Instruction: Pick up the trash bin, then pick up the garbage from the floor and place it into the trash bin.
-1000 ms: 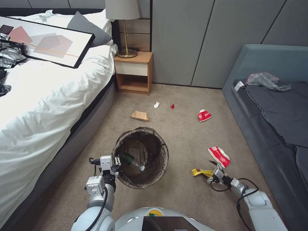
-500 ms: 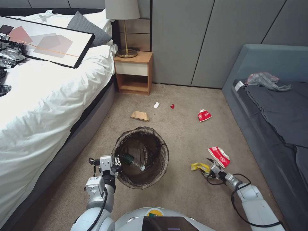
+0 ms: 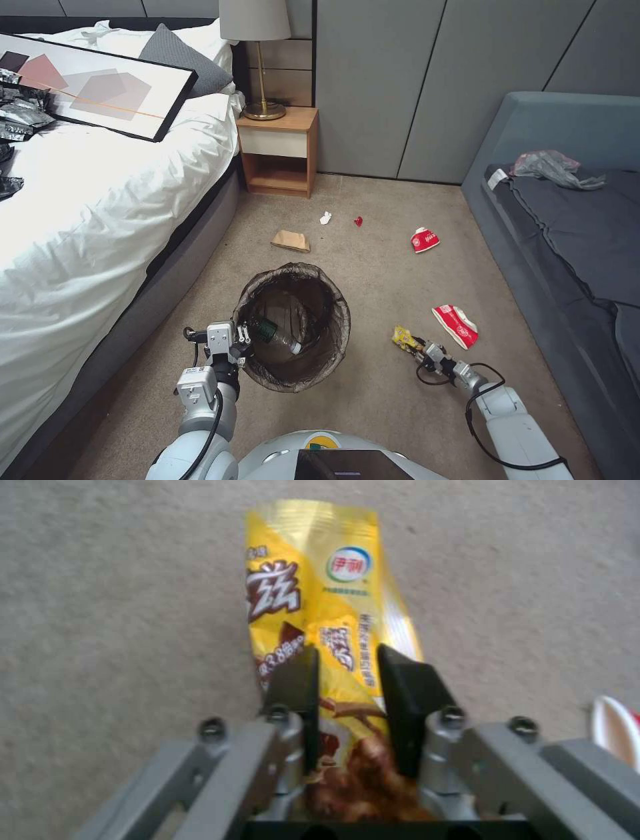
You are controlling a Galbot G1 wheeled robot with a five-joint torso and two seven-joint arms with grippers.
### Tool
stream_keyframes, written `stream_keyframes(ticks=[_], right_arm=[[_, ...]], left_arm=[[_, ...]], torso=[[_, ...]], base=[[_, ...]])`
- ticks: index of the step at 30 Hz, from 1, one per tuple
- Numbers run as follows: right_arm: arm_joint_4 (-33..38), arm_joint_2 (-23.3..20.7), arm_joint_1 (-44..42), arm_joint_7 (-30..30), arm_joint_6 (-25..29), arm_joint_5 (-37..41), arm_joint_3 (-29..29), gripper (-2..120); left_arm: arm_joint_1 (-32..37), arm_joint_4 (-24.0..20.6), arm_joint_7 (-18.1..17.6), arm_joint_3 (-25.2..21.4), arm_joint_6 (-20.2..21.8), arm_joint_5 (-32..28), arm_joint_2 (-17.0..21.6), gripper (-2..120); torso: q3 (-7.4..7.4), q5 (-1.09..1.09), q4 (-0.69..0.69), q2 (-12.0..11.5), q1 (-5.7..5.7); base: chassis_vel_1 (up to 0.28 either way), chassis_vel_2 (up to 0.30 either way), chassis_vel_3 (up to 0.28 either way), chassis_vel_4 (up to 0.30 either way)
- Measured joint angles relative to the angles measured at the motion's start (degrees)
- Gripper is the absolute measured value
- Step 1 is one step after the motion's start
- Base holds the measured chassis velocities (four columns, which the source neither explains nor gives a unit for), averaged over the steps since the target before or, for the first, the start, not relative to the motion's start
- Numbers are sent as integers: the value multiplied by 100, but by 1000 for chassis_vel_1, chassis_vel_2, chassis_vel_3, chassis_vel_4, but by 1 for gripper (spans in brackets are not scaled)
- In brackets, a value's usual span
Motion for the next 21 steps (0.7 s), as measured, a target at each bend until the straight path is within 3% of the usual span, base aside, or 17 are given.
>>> stream_keyframes(ticks=[6, 21], right_arm=[[33, -80, -29, 13, 21, 46, 48, 0], [73, 14, -53, 41, 111, 54, 62, 0]], left_arm=[[-12, 17, -1, 9, -4, -1, -1, 2], [-45, 38, 0, 15, -17, -17, -5, 2]], torso=[[0, 0, 0, 0, 0], [0, 1, 0, 0, 0]], base=[[0, 0, 0, 0], [0, 0, 0, 0]])
